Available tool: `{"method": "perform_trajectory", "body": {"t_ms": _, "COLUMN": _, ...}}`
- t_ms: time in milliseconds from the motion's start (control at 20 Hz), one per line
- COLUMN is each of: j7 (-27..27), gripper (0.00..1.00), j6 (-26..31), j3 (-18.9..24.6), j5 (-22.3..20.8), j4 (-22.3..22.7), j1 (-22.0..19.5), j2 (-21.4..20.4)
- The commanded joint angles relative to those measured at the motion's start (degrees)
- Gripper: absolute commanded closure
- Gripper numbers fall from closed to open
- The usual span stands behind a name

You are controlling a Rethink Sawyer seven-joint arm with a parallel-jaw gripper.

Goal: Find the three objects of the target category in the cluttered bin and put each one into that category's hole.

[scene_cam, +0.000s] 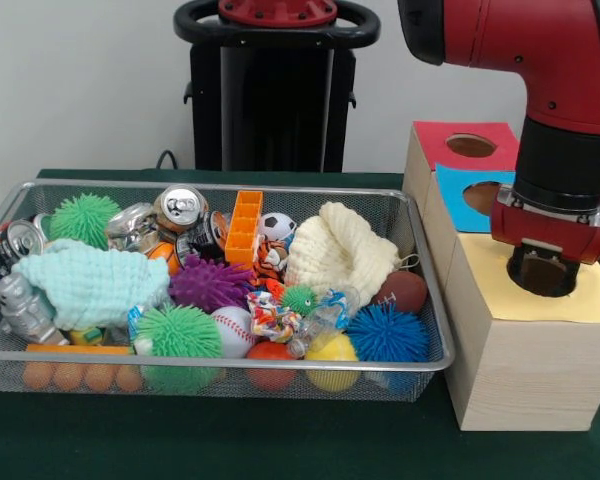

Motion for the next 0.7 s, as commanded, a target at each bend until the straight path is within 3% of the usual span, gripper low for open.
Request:
{"method": "perform_trajectory", "body": {"t_ms": 50, "j7": 18.43, "gripper": 0.0, "j6": 7.84, "j3": 2.92, "j5": 1.58, "j4": 3.2, "j1": 0.43, "j2": 5.39}}
{"method": "perform_trajectory", "body": {"t_ms": 350, "j7": 18.49, "gripper": 0.0, "j6": 11.86, "j3": 2.21, "j5": 0.47, "j4": 2.53, "j1": 0.46, "j2": 3.66}}
{"method": "perform_trajectory", "body": {"t_ms": 400, "j7": 18.94, "gripper": 1.0, "j6": 11.39, "j3": 1.65, "j5": 0.29, "j4": 2.63, "j1": 0.85, "j2": 3.58}}
{"method": "perform_trajectory", "body": {"t_ms": 600, "j7": 18.52, "gripper": 1.0, "j6": 9.07, "j3": 2.22, "j5": 0.7, "j4": 3.92, "j1": 0.47, "j2": 3.08}}
{"method": "perform_trajectory", "body": {"t_ms": 700, "j7": 18.19, "gripper": 1.0, "j6": 10.93, "j3": 2.35, "j5": 0.31, "j4": 3.71, "j1": 0.11, "j2": 2.68}}
